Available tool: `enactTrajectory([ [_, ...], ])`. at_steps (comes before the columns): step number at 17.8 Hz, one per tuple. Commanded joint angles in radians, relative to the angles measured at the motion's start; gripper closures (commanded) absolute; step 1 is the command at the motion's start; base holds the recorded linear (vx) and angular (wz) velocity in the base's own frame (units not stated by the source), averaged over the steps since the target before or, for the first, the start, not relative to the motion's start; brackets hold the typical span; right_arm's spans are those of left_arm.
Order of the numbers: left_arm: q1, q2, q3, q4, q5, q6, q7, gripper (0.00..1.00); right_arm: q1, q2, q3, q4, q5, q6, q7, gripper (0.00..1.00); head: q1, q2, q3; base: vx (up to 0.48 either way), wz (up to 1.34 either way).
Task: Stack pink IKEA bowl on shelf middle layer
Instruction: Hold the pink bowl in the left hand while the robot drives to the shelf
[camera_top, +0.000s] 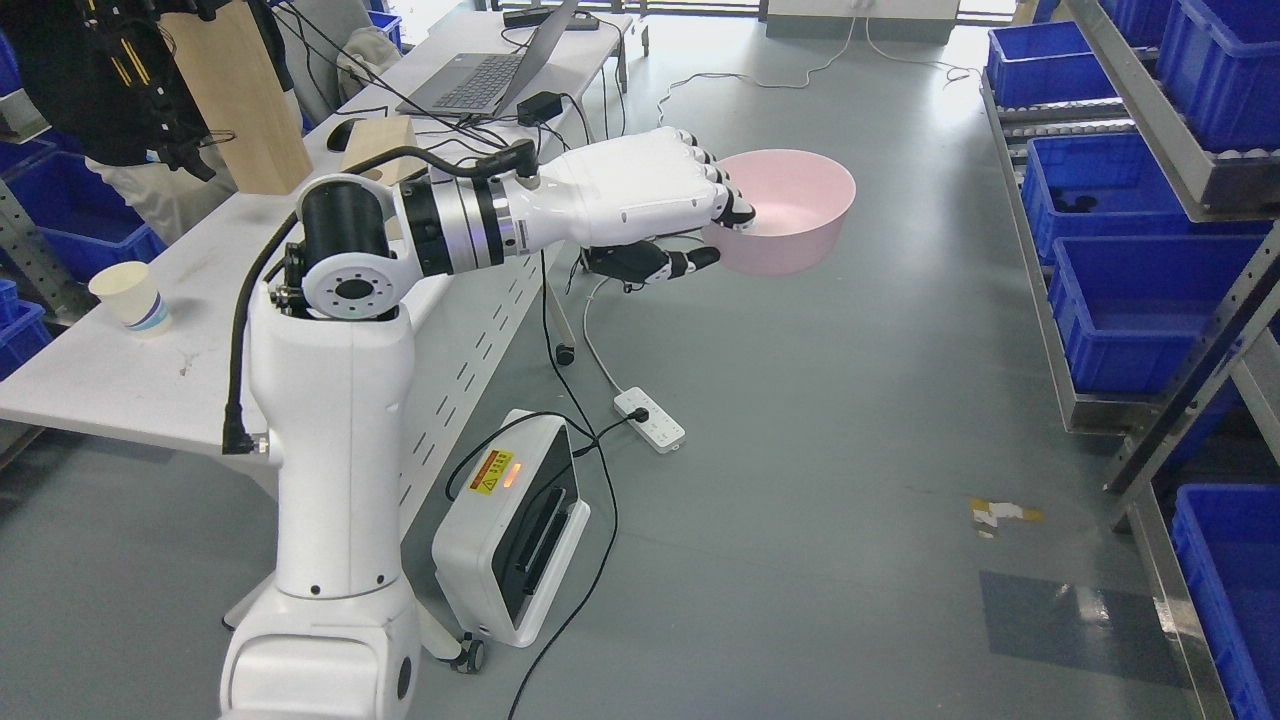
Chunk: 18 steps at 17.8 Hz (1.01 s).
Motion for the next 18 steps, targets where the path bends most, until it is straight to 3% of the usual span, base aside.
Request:
enactTrajectory([
  [1,0.000,0.025,0.018,0.004,-0.002,0.000,0.009,0.99,0.021,-0.017,0.000,-0.017,0.000,0.001,0.000,0.00,0.0000,0.000,0.000,0.070,0.00],
  [12,-0.002,0.023,0.018,0.016,-0.003,0.000,0.011,0.99,0.021,-0.017,0.000,-0.017,0.000,0.001,0.000,0.00,0.0000,0.000,0.000,0.017,-0.11],
  [18,-0.013,0.022,0.012,0.021,-0.002,0.000,0.011,0.99,0.021,-0.017,0.000,-0.017,0.000,0.001,0.000,0.00,0.0000,0.000,0.000,0.109,-0.85],
])
